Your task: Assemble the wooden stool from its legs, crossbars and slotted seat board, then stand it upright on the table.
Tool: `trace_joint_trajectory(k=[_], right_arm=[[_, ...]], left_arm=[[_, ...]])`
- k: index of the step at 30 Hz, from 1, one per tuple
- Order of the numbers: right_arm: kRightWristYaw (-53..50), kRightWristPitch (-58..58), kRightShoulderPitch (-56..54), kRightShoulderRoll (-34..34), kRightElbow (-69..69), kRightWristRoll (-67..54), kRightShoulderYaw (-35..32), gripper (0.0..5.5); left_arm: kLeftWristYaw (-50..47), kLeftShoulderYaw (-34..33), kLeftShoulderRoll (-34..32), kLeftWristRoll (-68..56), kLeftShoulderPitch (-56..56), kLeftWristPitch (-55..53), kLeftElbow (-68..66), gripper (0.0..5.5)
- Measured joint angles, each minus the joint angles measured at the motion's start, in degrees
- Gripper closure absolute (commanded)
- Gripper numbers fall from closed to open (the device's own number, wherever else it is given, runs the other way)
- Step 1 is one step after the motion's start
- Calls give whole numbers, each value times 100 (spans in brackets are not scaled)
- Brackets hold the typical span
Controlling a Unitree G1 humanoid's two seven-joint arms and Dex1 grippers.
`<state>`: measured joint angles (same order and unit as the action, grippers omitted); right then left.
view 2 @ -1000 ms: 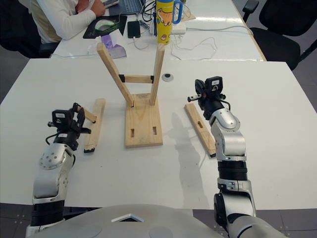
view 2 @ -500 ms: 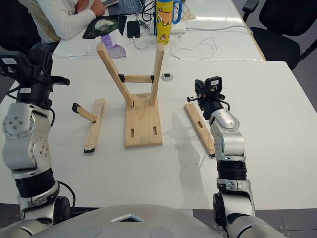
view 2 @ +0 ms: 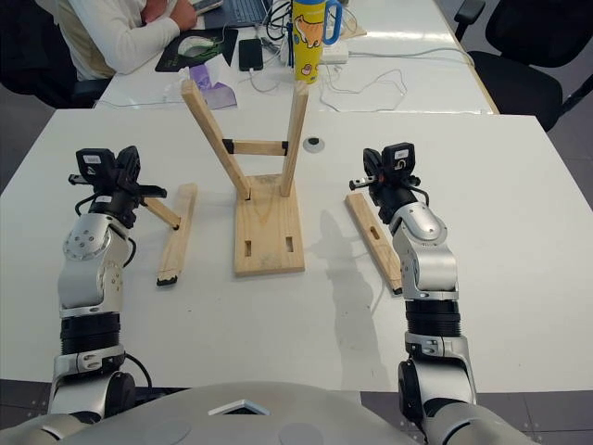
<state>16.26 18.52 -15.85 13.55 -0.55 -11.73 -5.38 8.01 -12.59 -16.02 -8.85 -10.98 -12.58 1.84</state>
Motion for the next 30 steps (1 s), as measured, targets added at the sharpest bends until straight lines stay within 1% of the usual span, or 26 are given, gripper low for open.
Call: trace_joint_trajectory(k=[4,6,9,10,11,12,14,15,16,19,22,23,30], right_arm=[[0,-1,0,-9,5,-1,-1,550],[-3,0,1,-16,13,-1,-7,550],[-23,0,13,-20,33,0,-28,550],[-34,0,30,-21,53,0,-37,550],[-44,0,51,-25,75,-1,-40,550],[-57,0,87,-28,97,0,-46,550],[-93,0,145,-32,118,0,-59,550],[-104,0,158,-32,122,0,-64,550],[-109,0,166,-32,123,1,-68,550],[-147,0,194,-36,165,1,-72,550],[-157,0,196,-37,210,1,-72,550],[-159,0,195,-37,210,1,-72,550],[-159,-1,195,-38,209,3,-59,550]], left_arm=[[-29,-259,-73,-139,-39,-39,578,548],[-105,-609,-151,-294,-49,-35,882,548],[-364,-1486,-258,-740,-18,-103,1036,548],[-356,-1687,-320,-868,65,-252,985,548],[-257,-1709,-430,-924,185,-473,925,548],[-87,-1615,-592,-903,460,-825,782,548],[296,-1136,-771,-766,1096,-1458,601,548],[557,-842,-868,-765,1385,-1746,613,529],[670,-716,-887,-781,1511,-1937,648,528],[1081,-312,-1069,-960,1856,-2853,964,486],[1244,-123,-1059,-1213,1918,-3249,1487,438],[1238,-102,-1019,-1274,1916,-3337,1627,432],[1009,-73,-778,-1405,1799,-3706,1759,328]])
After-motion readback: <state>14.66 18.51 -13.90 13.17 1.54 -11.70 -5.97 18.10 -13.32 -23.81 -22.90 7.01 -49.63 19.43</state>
